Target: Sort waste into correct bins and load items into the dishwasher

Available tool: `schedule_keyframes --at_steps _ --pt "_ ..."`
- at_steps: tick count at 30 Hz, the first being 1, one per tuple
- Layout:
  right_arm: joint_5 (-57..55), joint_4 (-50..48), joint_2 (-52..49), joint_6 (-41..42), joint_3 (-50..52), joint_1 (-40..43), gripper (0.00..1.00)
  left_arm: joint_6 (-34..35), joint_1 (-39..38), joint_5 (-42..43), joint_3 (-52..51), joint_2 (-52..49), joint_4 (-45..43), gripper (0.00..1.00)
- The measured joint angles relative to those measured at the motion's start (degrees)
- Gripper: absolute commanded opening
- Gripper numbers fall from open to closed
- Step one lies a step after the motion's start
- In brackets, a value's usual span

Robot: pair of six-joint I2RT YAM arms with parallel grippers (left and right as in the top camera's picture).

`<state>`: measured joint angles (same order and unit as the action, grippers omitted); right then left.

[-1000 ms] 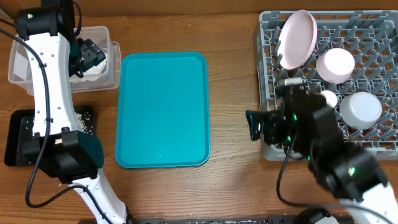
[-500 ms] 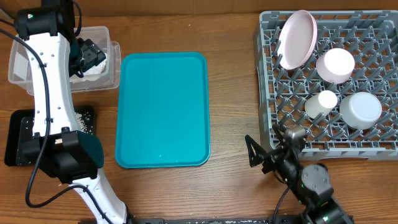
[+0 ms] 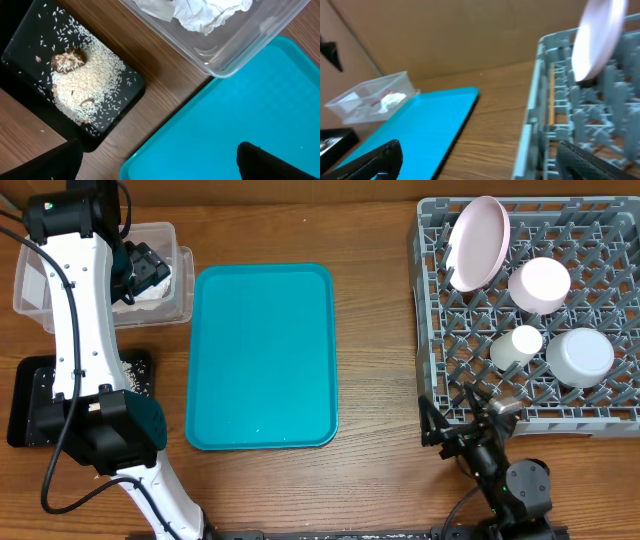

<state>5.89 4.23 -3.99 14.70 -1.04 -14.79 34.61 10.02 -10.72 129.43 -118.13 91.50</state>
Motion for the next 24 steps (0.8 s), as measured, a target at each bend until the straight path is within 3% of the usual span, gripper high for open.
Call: schedule_keyframes --at_steps 13,24 --pt "1.38 0.09 3.21 -2.43 0.0 11.23 1.0 0.0 0.0 0.0 0.0 0.0 0.0 1.0" --pt "1.38 0.11 3.21 -2.71 0.0 12.13 1.0 0.0 0.0 0.0 0.0 0.0 0.0 1.0"
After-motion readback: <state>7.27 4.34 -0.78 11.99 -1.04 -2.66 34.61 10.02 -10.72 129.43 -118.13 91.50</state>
